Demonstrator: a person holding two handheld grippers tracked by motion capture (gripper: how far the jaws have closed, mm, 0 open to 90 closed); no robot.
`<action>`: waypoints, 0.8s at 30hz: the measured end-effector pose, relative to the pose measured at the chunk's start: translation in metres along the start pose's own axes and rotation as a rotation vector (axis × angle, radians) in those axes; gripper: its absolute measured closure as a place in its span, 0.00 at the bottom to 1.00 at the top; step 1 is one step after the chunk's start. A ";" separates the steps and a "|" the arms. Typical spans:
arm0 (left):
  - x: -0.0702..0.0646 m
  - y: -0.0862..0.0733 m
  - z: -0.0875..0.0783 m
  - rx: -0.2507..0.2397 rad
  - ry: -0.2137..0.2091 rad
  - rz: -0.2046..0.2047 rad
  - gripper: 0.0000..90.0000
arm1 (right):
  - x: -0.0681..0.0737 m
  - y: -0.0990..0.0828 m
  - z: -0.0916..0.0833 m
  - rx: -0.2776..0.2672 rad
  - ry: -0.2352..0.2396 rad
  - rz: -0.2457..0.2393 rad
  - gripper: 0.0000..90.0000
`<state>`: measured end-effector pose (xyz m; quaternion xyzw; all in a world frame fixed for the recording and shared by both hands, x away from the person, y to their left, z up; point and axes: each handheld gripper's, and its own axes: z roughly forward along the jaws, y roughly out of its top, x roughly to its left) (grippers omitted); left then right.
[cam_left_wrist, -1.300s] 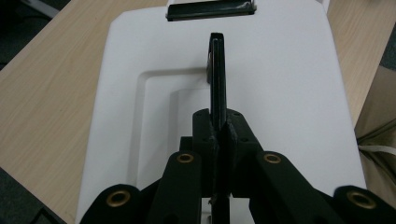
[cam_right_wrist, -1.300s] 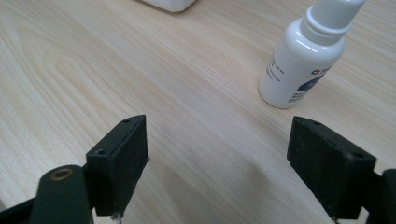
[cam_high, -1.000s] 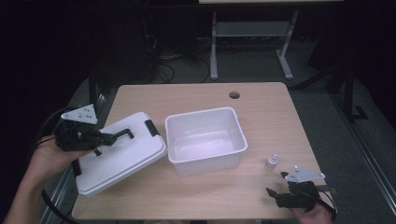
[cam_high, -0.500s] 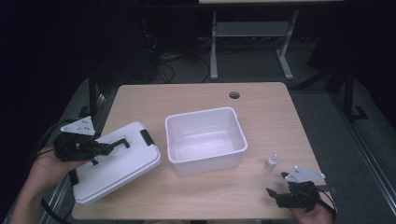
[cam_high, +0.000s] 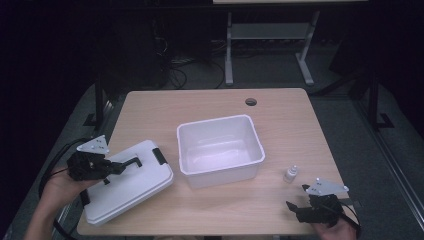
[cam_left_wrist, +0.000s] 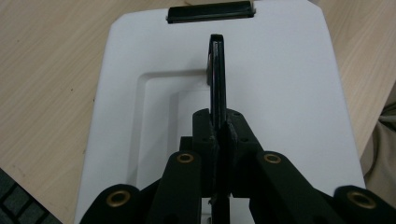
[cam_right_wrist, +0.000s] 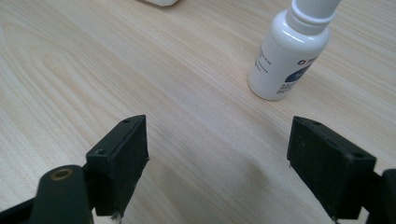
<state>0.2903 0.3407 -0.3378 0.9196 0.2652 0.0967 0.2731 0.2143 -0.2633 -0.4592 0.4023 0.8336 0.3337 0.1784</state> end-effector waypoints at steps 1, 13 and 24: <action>0.000 -0.001 0.005 0.006 0.004 0.001 0.93 | 0.000 0.000 0.000 0.002 -0.001 -0.002 0.22; 0.005 -0.008 0.035 0.046 -0.015 -0.009 0.93 | 0.000 -0.001 0.000 0.005 -0.007 0.003 0.22; 0.010 -0.007 0.057 0.057 -0.002 -0.002 0.93 | 0.001 -0.003 0.001 0.017 -0.010 0.001 0.22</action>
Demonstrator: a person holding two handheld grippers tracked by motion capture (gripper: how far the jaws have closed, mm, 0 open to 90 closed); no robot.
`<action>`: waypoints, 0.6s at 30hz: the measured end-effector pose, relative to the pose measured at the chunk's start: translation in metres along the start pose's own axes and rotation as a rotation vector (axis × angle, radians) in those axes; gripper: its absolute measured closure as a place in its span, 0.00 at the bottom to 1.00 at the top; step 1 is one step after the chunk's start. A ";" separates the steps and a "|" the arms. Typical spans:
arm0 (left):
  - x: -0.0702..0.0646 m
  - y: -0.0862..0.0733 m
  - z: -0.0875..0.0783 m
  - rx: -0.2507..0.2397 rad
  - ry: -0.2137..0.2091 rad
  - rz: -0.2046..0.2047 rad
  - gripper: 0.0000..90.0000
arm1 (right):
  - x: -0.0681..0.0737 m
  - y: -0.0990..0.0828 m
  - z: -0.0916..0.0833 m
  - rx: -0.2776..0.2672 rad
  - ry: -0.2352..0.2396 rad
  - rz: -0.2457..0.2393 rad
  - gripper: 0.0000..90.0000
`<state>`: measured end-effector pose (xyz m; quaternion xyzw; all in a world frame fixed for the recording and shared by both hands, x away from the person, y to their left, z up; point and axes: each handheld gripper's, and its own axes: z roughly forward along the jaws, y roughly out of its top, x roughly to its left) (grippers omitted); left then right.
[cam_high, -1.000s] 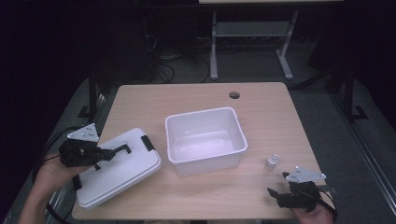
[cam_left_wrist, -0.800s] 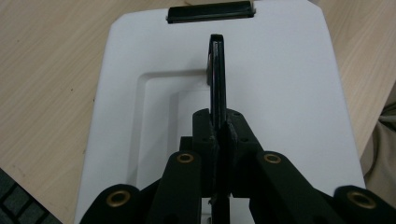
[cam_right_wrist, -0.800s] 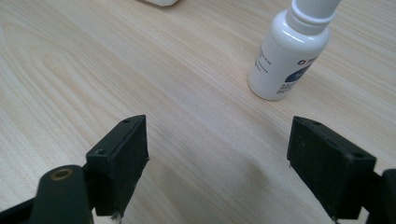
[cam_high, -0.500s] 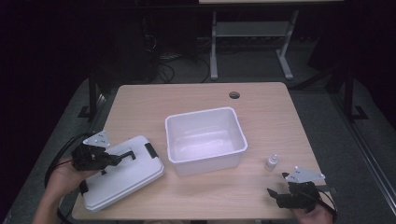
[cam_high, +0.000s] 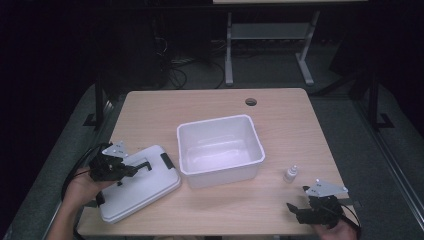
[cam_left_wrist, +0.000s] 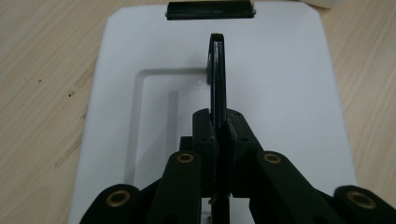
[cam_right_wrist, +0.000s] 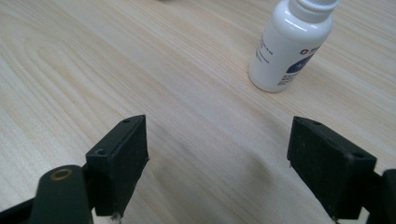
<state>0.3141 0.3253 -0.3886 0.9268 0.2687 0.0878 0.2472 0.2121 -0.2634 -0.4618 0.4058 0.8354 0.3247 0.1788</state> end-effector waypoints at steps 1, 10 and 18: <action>0.001 0.000 0.002 -0.001 -0.004 -0.005 0.93 | 0.000 0.000 0.000 0.000 0.000 0.000 0.22; 0.003 -0.006 0.009 -0.006 -0.006 -0.025 0.93 | 0.002 0.001 0.001 0.008 0.000 -0.007 0.22; 0.000 -0.007 0.009 -0.012 -0.034 -0.045 0.91 | 0.003 0.001 0.003 0.013 0.004 -0.009 0.22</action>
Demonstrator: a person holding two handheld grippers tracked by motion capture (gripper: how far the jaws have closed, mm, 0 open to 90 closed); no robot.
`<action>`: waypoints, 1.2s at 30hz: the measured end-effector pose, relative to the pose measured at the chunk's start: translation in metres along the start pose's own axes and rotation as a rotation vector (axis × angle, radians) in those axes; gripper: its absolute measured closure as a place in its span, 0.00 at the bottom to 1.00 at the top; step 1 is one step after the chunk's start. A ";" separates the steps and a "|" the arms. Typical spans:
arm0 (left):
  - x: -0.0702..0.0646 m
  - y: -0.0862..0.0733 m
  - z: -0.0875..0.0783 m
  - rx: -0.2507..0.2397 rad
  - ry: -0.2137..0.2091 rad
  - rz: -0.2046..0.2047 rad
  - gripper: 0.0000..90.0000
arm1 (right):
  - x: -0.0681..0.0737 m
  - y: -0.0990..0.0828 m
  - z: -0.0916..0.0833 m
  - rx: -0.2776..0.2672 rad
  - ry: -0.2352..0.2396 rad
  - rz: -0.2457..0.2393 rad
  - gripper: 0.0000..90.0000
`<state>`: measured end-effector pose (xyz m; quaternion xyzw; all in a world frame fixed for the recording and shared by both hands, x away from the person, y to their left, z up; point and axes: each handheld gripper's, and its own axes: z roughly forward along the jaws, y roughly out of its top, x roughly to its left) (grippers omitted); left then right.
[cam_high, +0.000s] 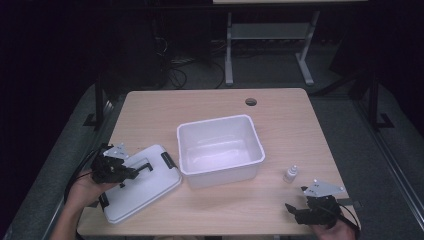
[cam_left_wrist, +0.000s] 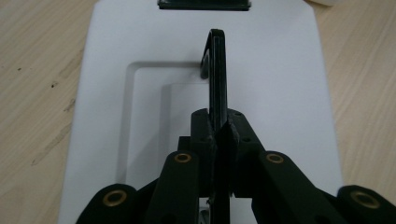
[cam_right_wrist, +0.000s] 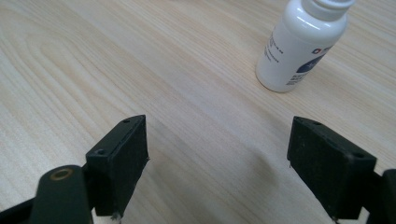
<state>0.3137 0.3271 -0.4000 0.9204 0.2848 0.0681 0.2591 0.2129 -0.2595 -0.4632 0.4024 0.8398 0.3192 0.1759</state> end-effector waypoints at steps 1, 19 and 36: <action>-0.001 0.000 -0.001 -0.007 -0.003 0.000 0.91 | 0.000 0.000 0.000 0.002 0.000 -0.001 0.22; -0.017 0.005 -0.009 -0.095 -0.017 -0.038 0.63 | -0.001 0.005 0.001 0.017 0.003 -0.022 0.22; -0.033 0.005 0.000 -0.130 0.024 -0.063 0.49 | -0.013 0.012 -0.004 0.082 0.036 -0.028 0.19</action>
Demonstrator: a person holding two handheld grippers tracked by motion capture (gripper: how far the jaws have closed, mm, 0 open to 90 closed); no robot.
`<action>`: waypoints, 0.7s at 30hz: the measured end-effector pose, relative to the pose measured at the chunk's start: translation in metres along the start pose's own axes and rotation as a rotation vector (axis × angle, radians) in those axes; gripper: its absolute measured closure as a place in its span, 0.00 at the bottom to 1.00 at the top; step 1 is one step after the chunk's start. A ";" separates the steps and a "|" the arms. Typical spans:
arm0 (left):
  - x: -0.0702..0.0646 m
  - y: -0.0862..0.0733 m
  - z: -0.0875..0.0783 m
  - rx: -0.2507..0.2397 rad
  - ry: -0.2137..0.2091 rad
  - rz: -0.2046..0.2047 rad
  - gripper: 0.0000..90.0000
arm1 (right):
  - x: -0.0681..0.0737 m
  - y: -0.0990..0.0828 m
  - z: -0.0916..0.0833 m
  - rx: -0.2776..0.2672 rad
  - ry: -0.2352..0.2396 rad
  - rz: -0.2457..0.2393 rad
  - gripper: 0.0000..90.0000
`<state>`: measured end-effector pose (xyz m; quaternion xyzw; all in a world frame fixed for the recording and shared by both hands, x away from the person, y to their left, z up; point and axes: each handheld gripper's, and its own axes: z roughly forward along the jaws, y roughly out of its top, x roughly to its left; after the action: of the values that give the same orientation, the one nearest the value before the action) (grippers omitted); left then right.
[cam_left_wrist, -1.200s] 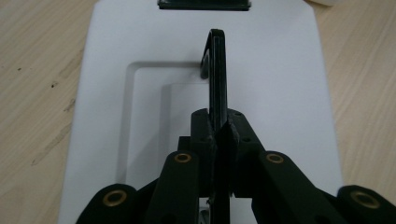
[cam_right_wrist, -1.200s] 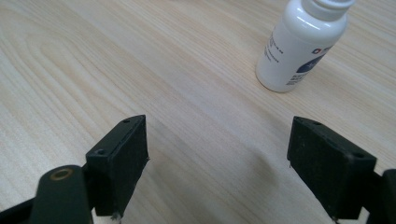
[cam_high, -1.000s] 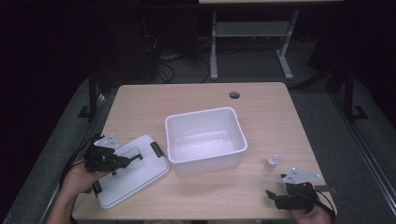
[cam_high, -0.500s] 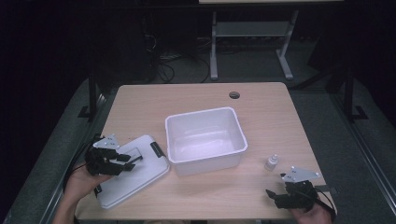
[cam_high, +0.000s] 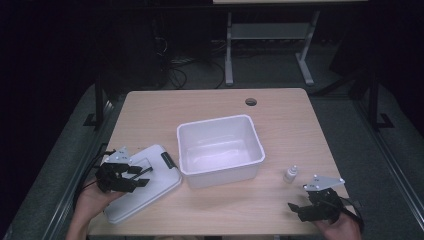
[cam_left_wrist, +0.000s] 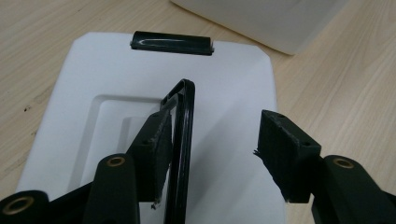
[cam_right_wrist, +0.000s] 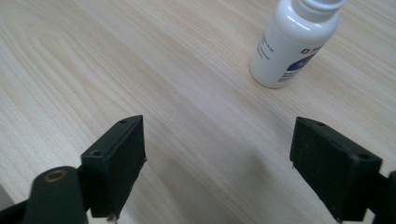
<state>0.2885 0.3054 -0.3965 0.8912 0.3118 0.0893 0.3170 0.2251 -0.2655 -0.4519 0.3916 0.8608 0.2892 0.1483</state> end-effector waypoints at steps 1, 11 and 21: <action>0.000 -0.001 0.000 -0.004 0.006 -0.002 0.48 | -0.001 0.001 0.000 0.006 0.004 0.000 0.19; -0.002 -0.013 -0.004 -0.036 0.039 -0.028 0.44 | -0.010 0.014 -0.003 0.042 0.012 -0.024 0.18; -0.001 -0.019 -0.008 -0.036 0.051 -0.029 0.44 | -0.020 0.027 -0.004 0.085 0.025 -0.044 0.18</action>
<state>0.2758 0.3201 -0.4018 0.8781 0.3311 0.1132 0.3264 0.2520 -0.2679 -0.4311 0.3751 0.8824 0.2540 0.1269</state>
